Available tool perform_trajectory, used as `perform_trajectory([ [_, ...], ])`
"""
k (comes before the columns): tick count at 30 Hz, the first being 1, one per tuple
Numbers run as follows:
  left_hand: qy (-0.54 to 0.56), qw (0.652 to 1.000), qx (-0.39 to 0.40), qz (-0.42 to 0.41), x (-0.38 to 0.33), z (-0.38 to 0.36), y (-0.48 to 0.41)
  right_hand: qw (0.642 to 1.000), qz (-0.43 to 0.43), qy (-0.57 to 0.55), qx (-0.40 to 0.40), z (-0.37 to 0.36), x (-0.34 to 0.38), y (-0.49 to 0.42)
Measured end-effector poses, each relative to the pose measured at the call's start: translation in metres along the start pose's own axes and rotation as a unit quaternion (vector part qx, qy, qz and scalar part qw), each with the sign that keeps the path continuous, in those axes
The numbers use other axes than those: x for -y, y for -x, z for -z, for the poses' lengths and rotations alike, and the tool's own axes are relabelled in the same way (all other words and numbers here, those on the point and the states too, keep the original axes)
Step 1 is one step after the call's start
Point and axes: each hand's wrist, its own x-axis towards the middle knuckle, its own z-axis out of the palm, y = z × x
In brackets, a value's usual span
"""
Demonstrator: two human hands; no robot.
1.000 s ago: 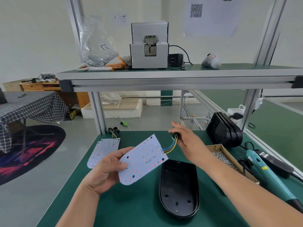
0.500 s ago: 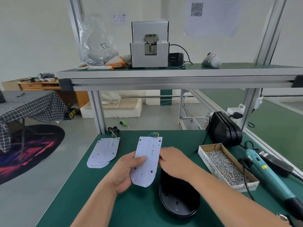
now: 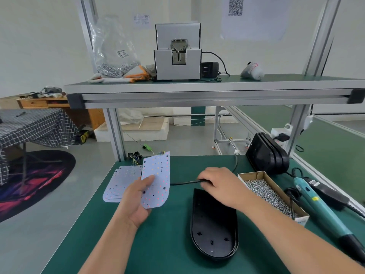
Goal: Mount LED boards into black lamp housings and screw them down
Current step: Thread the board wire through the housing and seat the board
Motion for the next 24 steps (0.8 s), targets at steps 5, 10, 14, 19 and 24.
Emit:
perform_trajectory([
  [5, 0.037, 0.998, -0.046, 0.01, -0.012, 0.009, -0.001, 0.991, -0.059, 0.111, -0.048, 0.003, -0.047, 0.017],
  [10, 0.063, 0.996, -0.063, 0.0, -0.026, 0.035, -0.002, 0.967, -0.229, 0.055, -0.097, 0.021, -0.095, 0.041],
  [14, 0.02, 0.998, -0.04, 0.036, -0.01, 0.016, -0.004, 0.955, -0.262, -0.027, -0.136, 0.024, -0.092, 0.043],
  [19, -0.033, 0.999, -0.006, 0.039, 0.018, -0.01, -0.005, 0.903, -0.263, -0.249, -0.232, 0.029, -0.058, 0.04],
  [24, -0.088, 0.995, 0.026, 0.039, 0.035, -0.032, 0.0, 0.811, -0.216, -0.461, -0.288, 0.014, -0.015, 0.051],
])
